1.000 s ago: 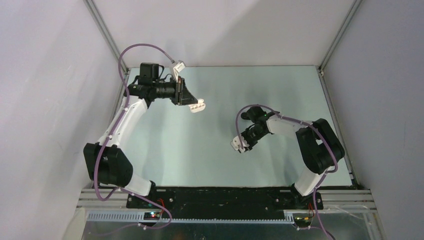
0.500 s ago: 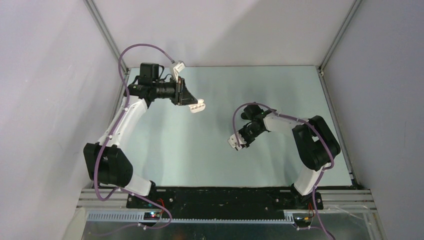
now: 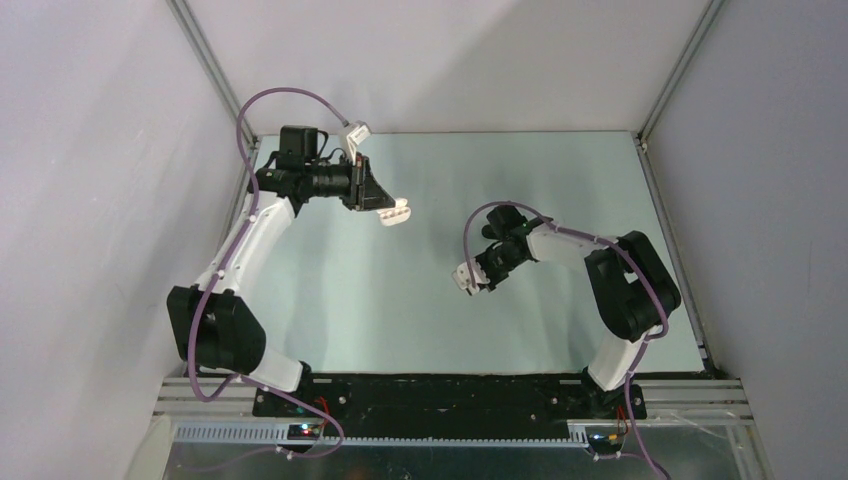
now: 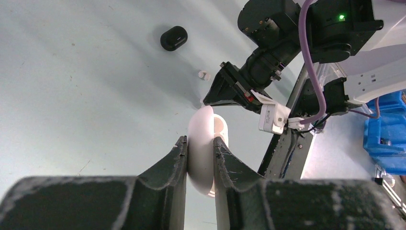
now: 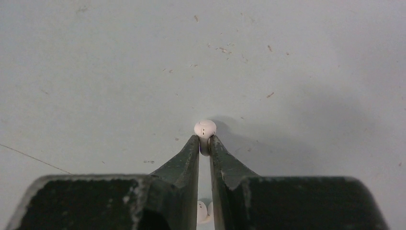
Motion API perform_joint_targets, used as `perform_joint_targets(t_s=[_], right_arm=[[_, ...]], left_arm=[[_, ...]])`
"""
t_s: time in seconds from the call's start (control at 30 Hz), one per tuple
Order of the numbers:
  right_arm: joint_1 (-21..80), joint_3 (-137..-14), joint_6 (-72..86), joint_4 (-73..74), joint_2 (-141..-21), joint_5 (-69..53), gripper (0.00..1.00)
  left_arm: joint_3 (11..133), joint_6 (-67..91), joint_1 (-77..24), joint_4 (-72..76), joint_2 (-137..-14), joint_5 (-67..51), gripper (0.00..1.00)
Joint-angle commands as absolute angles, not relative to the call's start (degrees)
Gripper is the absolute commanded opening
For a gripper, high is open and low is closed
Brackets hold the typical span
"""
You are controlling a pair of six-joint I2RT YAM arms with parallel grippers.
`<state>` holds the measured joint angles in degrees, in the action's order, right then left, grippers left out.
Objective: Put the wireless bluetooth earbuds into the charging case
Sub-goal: Pick up the earbud from the center of the board.
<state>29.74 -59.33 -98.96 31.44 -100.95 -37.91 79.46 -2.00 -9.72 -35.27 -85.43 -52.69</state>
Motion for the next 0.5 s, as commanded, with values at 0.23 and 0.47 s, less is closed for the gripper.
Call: perform_joint_targets(t_s=[0.23,0.47], right_arm=[[30.10,-65.36,-92.90,32.87,-101.29,-39.76,0.00],[27.35,-72.91,-83.30,39.12,-96.18,-45.44,0.00]], left_arm=[[80.63,-3.08,-9.34,-34.80,-84.33,-53.56,0.00],[82.93,-6.28,-9.67,-34.74,-85.90,-56.50,0.00]])
